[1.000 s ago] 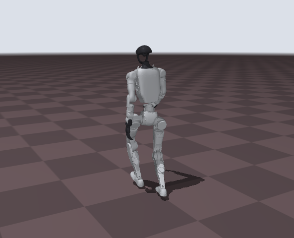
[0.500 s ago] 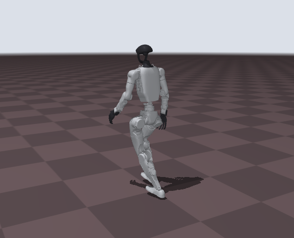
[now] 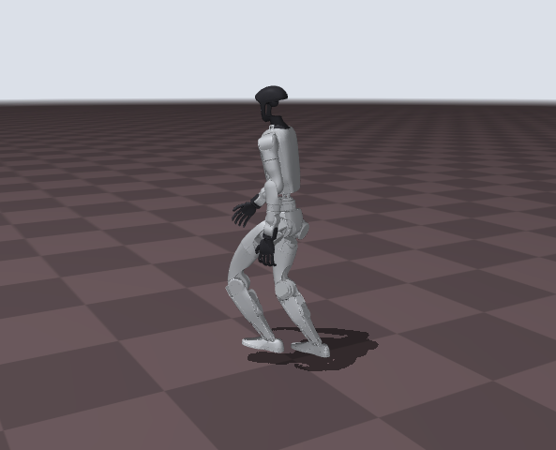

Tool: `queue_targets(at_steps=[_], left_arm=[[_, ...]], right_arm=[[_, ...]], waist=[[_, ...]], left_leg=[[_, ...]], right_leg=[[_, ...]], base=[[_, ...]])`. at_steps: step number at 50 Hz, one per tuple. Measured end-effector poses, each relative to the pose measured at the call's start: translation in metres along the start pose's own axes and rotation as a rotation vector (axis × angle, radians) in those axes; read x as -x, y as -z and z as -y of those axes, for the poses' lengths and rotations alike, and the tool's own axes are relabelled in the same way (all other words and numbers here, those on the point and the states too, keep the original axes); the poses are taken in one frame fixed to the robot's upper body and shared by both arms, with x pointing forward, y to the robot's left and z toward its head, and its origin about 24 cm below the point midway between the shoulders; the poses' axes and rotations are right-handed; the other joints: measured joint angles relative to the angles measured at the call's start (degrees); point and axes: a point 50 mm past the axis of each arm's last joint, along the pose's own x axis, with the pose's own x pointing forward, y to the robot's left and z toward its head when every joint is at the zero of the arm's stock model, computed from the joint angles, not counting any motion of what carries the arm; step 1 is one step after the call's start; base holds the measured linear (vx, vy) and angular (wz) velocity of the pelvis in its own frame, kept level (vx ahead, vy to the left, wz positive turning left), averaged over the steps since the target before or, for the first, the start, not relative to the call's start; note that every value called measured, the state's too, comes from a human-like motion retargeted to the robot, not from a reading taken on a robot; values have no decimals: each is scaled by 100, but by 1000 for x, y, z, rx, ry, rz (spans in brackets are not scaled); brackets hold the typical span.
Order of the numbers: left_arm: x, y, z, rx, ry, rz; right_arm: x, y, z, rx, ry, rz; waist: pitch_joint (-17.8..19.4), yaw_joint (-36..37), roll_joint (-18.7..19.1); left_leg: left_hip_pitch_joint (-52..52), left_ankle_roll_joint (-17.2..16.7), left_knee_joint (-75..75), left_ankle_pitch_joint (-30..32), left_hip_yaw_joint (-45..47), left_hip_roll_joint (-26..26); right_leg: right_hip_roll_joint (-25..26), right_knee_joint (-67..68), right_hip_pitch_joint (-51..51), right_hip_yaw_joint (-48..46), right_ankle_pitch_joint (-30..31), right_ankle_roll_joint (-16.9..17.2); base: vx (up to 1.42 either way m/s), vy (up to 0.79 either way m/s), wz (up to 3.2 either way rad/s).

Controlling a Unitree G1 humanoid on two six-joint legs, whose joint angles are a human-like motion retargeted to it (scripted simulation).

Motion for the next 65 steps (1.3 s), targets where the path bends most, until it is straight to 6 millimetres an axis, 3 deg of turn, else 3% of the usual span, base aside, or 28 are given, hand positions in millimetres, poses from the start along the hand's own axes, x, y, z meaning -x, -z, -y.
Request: queue_targets(at_steps=[3,6,10,13,15,20,23,27,30,32,35,37,40,42,45,47,52,57,60,65], left_arm=[[2,11,7,34,13,-38],[4,18,12,50,24,-62],[3,16,17,55,39,-67],[-3,-9,7,44,21,-2],[-6,-31,-2,20,-2,67],[-6,-103,-29,-29,-91,294],[1,-145,-45,-32,-143,438],[17,-192,-61,-48,-193,614],[24,-208,-64,-60,-211,686],[27,-214,-66,-64,-224,710],[21,-200,-60,-60,-212,671],[13,-180,-52,-56,-193,601],[1,-144,-38,-62,-147,471],[-4,-120,-26,-74,-106,380],[-8,-89,-15,-97,-58,262],[-9,-71,-11,-107,-38,200],[-6,-36,-6,-99,-11,95],[-4,-21,-3,-63,-6,51],[-4,-19,-1,-53,-2,38],[-5,-21,3,-66,3,34]], right_arm=[[-4,-16,6,16,17,63],[-2,-14,3,20,9,65],[7,13,-15,1,-53,-24],[17,39,-32,-23,-139,-127],[25,57,-41,-20,-189,-203],[53,103,-51,17,-261,-372],[69,125,-53,27,-275,-448],[84,143,-51,34,-273,-517],[93,152,-53,33,-275,-553],[92,152,-52,28,-273,-555],[95,154,-54,17,-267,-562],[92,151,-56,4,-256,-547],[80,139,-53,-14,-230,-502],[69,127,-46,-14,-204,-454],[51,103,-35,-10,-157,-362],[38,84,-29,-5,-127,-294],[14,36,-14,-4,-64,-125],[2,1,-5,2,-23,5],[1,-4,-6,6,-23,26],[7,14,-22,-15,-72,-41]], waist=[[-29,-55,-235],[-17,-117,-455],[-4,-261,-747],[98,-463,-1128],[157,-614,-1216],[329,-949,-1026],[413,-1101,-791],[441,-1174,-445],[477,-1171,-365],[428,-1102,-93],[508,-1054,-80],[564,-1027,34],[576,-987,489],[497,-877,779],[382,-681,837],[338,-564,716],[295,-339,328],[263,-312,-79],[225,-424,-396],[241,-580,-779]], left_leg=[[120,24,-1463,38,137,-535],[326,137,-1820,157,256,-907],[644,411,-1521,237,373,-1335],[1290,610,-2175,342,387,-2005],[1722,670,-2546,340,288,-2270],[2991,579,-3521,344,-210,-2458],[3590,472,-3879,262,-512,-2330],[4169,399,-4260,115,-783,-2015],[4343,348,-4068,-84,-835,-1895],[4388,328,-3821,-390,-947,-1581],[4420,214,-2866,-693,-1029,-1510],[4303,41,-1932,-737,-1055,-1305],[3674,-405,17,-307,-1047,-564],[2988,-587,1260,301,-985,1],[1989,-466,2431,751,-837,474],[1420,-297,2700,673,-700,566],[442,-12,1925,178,-346,426],[139,39,-321,10,-94,-183],[299,55,-1654,164,0,-766],[593,234,-1630,390,217,-1291]], right_leg=[[-386,25,231,-82,-176,114],[-705,518,370,-20,-347,238],[-1135,1642,427,131,58,558],[-1788,3001,-5,341,1160,893],[-2089,3749,-403,452,1568,876],[-2300,4080,-1295,528,1031,443],[-2043,3229,-1658,475,656,333],[-1275,1382,-1912,612,604,514],[-868,506,-2035,904,608,708],[-484,-62,-1801,786,850,677],[-373,564,-1663,803,966,603],[-234,919,-1474,675,976,475],[220,1013,-1148,250,928,162],[533,901,-1053,41,850,-65],[675,727,-914,-23,681,-235],[623,614,-781,5,570,-248],[366,318,-356,78,296,-114],[-93,99,56,42,57,68],[-549,265,166,-1,-125,189],[-1125,1356,212,123,-183,453]], base=[[3,6,64],[4,6,60],[6,6,64],[6,8,70],[5,7,60],[7,4,43],[7,-1,37],[6,-1,36],[-1,-3,35],[5,-3,21],[0,-7,30],[1,-8,44],[-1,-8,61],[-3,-7,57],[-2,-7,49],[-1,-5,39],[1,-2,24],[3,3,29],[4,5,41],[6,5,36]])
